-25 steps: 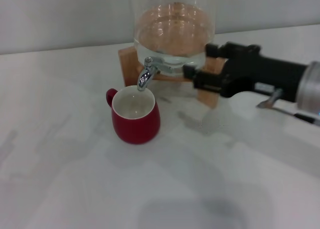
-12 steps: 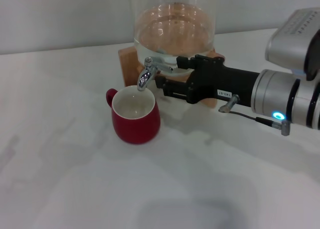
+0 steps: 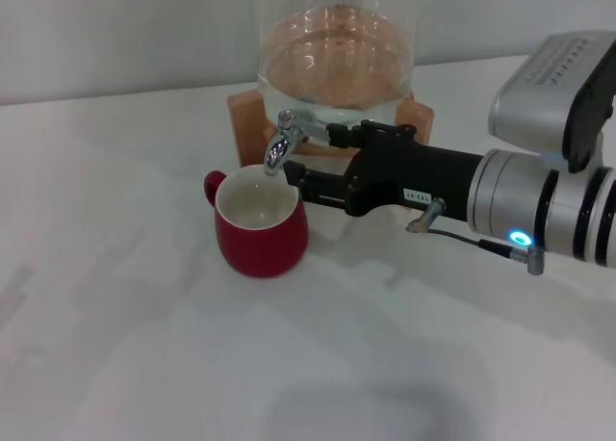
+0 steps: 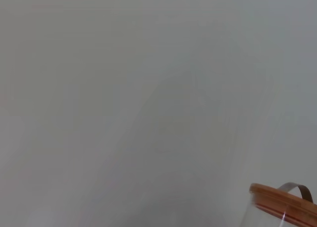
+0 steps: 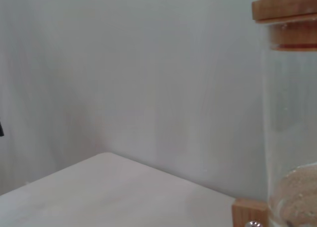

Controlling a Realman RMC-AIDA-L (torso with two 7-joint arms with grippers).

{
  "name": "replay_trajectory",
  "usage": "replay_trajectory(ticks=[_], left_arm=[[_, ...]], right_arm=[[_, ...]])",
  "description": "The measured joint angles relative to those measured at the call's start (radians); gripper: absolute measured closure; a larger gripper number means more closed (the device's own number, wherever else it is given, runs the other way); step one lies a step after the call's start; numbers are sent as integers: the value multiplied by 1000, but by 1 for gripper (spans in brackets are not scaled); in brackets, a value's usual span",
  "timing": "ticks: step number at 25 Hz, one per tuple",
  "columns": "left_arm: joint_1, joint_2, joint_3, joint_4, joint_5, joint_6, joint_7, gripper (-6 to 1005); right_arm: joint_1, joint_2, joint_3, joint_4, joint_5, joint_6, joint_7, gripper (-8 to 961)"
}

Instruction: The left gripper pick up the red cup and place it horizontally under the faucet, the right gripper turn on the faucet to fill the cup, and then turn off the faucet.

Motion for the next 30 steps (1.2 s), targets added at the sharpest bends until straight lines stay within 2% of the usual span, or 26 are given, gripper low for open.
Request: replay_trajectory(ticks=[17,22,27,30], left_arm=[[8,-1,0,-1,0,-1,2,263],[23,1,1,2,4,-1,1,265],[45,-1,5,92,21,-1,-64,266],[55,0,5,138,26,-1,-119,266]], right_arm=[[23,-2,-41,-11,-1,43,-1,231],[-19,-3,-12,-50,-7,43,-4,231],[-82,-3,-7,-93,-9,47,-17,232],[-95,-4,-7,-104,-7,54,-21,232]])
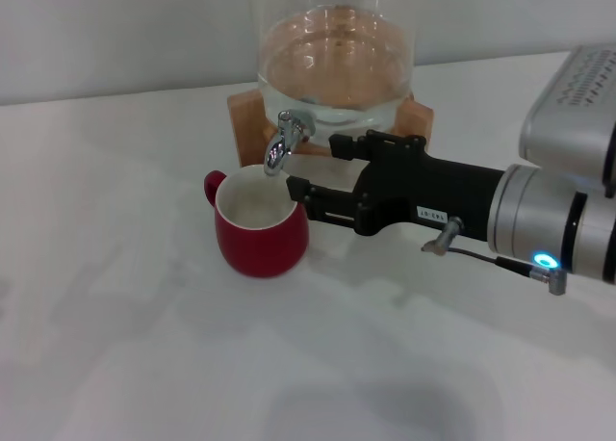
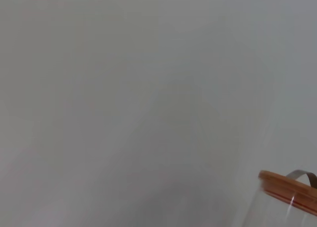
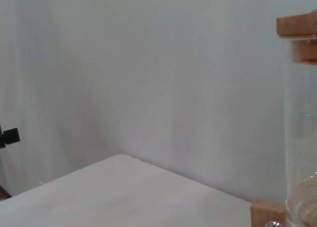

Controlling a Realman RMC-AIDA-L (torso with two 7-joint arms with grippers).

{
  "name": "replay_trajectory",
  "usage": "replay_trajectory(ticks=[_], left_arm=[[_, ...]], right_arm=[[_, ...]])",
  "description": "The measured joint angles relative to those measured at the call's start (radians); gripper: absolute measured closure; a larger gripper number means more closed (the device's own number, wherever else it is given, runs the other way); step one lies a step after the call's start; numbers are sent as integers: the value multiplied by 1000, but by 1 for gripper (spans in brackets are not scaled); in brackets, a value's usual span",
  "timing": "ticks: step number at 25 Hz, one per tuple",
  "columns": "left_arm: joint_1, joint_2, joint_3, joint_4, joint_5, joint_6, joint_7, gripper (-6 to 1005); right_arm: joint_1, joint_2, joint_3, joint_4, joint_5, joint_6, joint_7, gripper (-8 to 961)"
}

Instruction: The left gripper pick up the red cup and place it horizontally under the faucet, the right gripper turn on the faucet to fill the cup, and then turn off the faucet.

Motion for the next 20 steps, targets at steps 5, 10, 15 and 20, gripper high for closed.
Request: replay_trajectory(ticks=[5,10,15,20], left_arm=[[20,-5,4,103,33,-11,-82,267],[35,-6,9,143,68,-19,-151,268],[55,-5,5,167,76,-14,-174,269],[60,-5,4,153,76,16,-172,270]], right_arm=[[-4,2,-3,-3,5,10,-12,232],[2,3,-17,-3,7,10,-14,232],[21,4,-47,-7,8,1,-20,231],[57,4,-96,-9,8,0,-23,231]])
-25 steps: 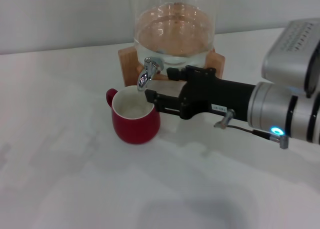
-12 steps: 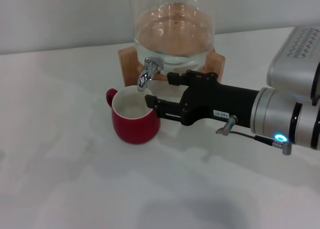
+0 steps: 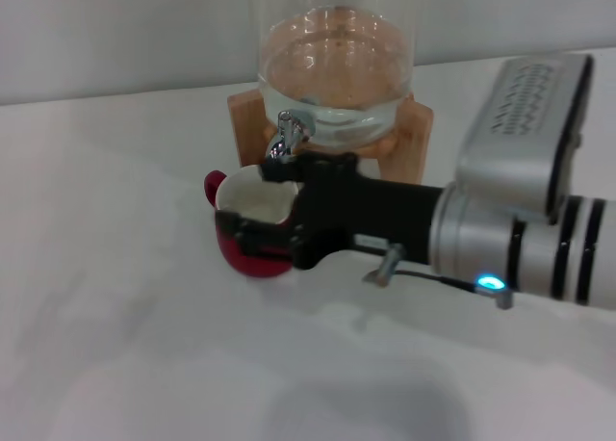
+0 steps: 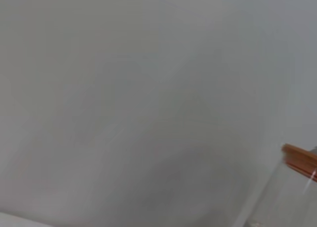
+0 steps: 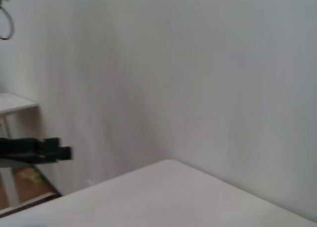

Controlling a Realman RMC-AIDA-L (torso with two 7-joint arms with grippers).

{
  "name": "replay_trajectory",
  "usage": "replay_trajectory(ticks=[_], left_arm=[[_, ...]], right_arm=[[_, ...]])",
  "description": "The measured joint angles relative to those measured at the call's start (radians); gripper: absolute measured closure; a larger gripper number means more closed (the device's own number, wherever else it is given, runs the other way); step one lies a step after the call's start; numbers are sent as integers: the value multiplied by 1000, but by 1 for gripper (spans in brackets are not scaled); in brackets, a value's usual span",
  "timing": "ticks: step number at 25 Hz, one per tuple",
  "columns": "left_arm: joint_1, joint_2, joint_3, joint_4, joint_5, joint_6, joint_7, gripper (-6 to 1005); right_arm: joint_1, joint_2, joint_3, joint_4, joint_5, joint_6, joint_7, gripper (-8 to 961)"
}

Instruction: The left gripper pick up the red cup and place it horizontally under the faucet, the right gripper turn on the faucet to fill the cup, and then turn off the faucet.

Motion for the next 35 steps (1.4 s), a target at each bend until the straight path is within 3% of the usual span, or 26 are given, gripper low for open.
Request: replay_trajectory(ticks=[9,20,35], left_arm=[[-7,3,-1,-36,-7,9,18,270],[-9,4,-1,-44,-7,9,23,269],[-9,6,-1,-64,-10,6,26,269]], right_arm=[[23,-2,-86,8,-31,-131,7,232],[-2,0,-212,-67,-279,-276,125,231],[31,0,-235,-14,-318,-336,158,231]])
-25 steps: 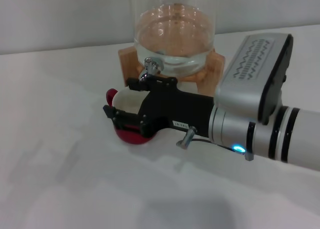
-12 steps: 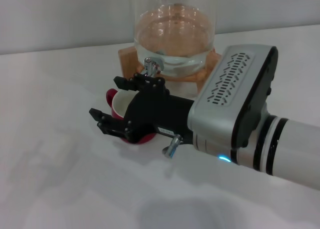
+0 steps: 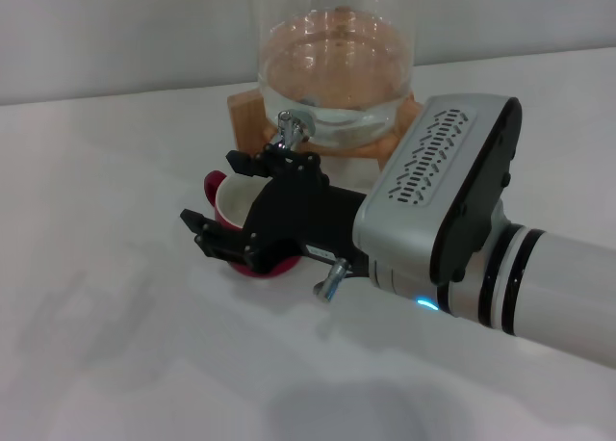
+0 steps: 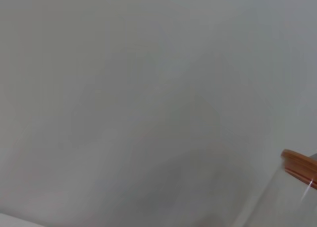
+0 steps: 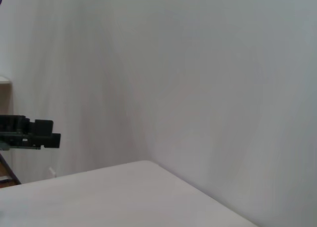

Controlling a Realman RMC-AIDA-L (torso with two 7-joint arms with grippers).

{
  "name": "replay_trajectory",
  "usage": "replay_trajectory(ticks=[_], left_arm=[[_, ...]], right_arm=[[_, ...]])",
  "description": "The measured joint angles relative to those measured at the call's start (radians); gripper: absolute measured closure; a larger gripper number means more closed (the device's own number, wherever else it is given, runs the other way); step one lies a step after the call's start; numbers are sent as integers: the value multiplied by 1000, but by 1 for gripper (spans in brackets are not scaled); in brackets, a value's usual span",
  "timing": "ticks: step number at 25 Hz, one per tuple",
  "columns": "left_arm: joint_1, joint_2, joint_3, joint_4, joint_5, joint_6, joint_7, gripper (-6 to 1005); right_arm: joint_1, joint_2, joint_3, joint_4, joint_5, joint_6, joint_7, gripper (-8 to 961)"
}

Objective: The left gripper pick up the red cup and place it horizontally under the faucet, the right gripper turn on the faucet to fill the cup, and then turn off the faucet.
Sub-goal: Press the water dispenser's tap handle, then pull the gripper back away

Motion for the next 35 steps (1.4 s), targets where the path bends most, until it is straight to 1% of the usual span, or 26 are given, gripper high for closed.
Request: replay_trajectory(ticks=[21,29,35], left_arm=[[0,0,3,-1,-1,-7,9,269],[0,0,3,-1,0,-8,9,269],[0,0,5,-1,1,-8,9,270]], right_arm=[[-11,-2,7,36,-1,-57,0,231],[-24,-3,15,37,-1,-57,0,232],[-51,-4,36,27,-2,-51,0,231]])
